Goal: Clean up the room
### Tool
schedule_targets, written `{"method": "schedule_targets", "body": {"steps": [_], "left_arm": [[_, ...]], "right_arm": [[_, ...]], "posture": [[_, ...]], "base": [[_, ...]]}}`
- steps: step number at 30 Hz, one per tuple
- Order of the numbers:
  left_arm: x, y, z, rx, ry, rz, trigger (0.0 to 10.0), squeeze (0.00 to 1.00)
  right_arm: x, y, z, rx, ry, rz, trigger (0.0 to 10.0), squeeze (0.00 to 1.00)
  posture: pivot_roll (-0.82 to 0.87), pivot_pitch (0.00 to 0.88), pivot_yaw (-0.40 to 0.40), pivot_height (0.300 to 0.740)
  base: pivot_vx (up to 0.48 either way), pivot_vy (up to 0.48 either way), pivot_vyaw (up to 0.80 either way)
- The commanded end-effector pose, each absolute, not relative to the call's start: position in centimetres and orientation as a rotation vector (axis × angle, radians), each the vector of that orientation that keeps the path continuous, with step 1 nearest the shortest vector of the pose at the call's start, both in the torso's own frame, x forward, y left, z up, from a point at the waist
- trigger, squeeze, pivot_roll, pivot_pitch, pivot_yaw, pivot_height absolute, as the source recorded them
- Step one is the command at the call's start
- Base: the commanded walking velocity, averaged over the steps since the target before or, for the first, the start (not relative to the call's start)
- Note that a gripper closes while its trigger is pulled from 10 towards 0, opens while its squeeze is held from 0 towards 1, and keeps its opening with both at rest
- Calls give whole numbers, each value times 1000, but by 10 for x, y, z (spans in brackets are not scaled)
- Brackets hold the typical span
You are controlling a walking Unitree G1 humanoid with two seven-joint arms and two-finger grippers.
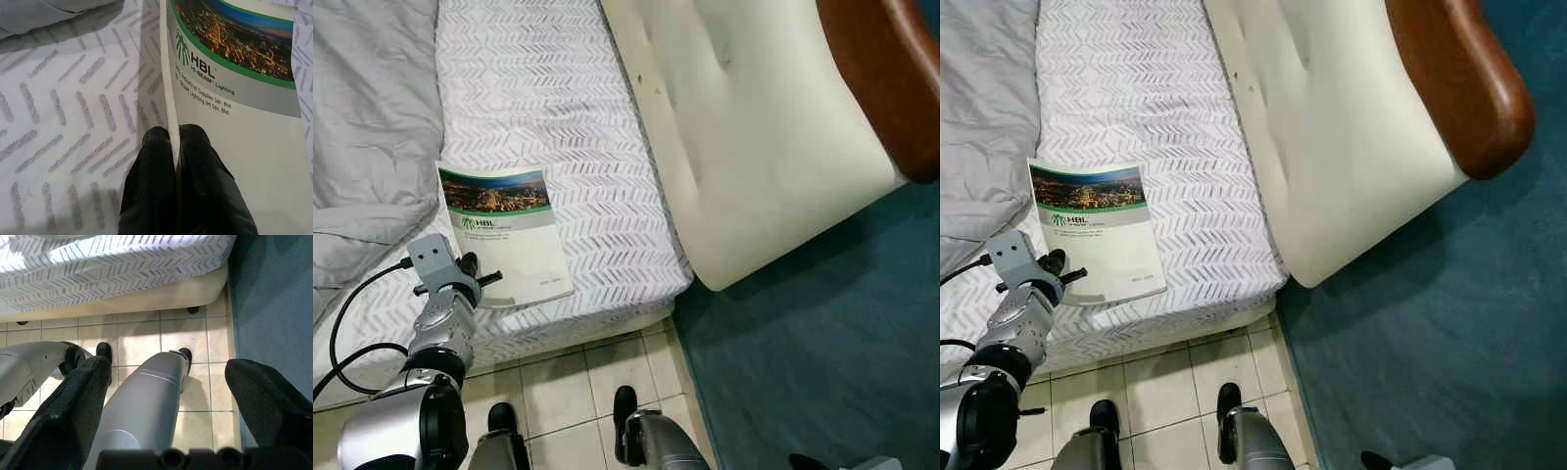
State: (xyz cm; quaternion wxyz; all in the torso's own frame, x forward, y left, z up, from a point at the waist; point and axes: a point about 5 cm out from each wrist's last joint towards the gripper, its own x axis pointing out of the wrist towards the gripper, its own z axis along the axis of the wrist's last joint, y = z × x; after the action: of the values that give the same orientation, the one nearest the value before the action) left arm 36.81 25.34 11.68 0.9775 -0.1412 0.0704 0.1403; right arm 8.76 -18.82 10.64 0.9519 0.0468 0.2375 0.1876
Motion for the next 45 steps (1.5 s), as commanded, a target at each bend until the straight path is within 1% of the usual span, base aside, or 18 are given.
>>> {"method": "schedule_targets", "body": {"steps": [1,6,11,21,27,28,29,30,31,34,38,40,41,42,43,45], "left_arm": [[365,246,104,-293,202,259,10000,0],[364,246,102,-275,225,246,10000,0],[367,239,103,-221,244,172,10000,0],[370,242,110,-153,251,149,10000,0],[372,241,113,-151,246,140,10000,0],[372,238,113,-159,244,133,10000,141],[372,238,112,-164,245,134,10000,675],[372,238,112,-164,245,134,10000,675],[371,238,111,-165,249,137,10000,1000],[371,240,110,-157,250,145,10000,1000],[371,245,115,-92,241,126,10000,1000],[369,251,116,-27,244,109,10000,1000],[369,251,116,-27,244,109,10000,1000],[367,257,116,8,247,105,10000,1000],[367,257,116,8,247,105,10000,1000],[366,267,122,64,236,96,10000,1000]], "right_arm": [[82,-190,103,98,526,357,10000,0],[82,-190,104,101,526,352,10000,0],[82,-191,104,95,530,347,10000,0],[80,-191,104,91,539,342,10000,0],[81,-191,103,90,539,343,10000,0],[81,-191,103,91,541,344,10000,0],[81,-191,102,91,541,345,10000,0],[81,-191,102,91,541,345,10000,0],[81,-191,102,91,541,346,10000,0],[84,-190,102,91,536,347,10000,0],[89,-192,97,89,528,341,10000,0],[96,-191,93,93,509,338,10000,0],[96,-191,93,93,509,338,10000,0],[103,-190,92,97,492,341,10000,0],[103,-190,92,97,492,341,10000,0],[121,-187,86,101,453,350,10000,0]], "posture": [[-468,489,-225,740],[-471,486,-223,740],[-477,486,-223,740],[-477,486,-216,740],[-474,486,-216,740],[-473,484,-217,740],[-475,483,-217,740],[-475,483,-217,740],[-478,479,-217,740],[-481,472,-217,740],[-461,450,-200,740],[-421,412,-179,740],[-421,412,-179,740],[-401,384,-168,740],[-401,384,-168,740],[-364,328,-140,740]], "base": [[0,0,0],[0,0,0],[0,0,0],[0,0,0],[0,0,0],[0,0,0],[0,0,0],[0,0,0],[0,0,0],[0,0,0],[0,0,0],[0,0,0],[0,0,0],[0,0,0],[0,0,0],[0,0,0]]}}
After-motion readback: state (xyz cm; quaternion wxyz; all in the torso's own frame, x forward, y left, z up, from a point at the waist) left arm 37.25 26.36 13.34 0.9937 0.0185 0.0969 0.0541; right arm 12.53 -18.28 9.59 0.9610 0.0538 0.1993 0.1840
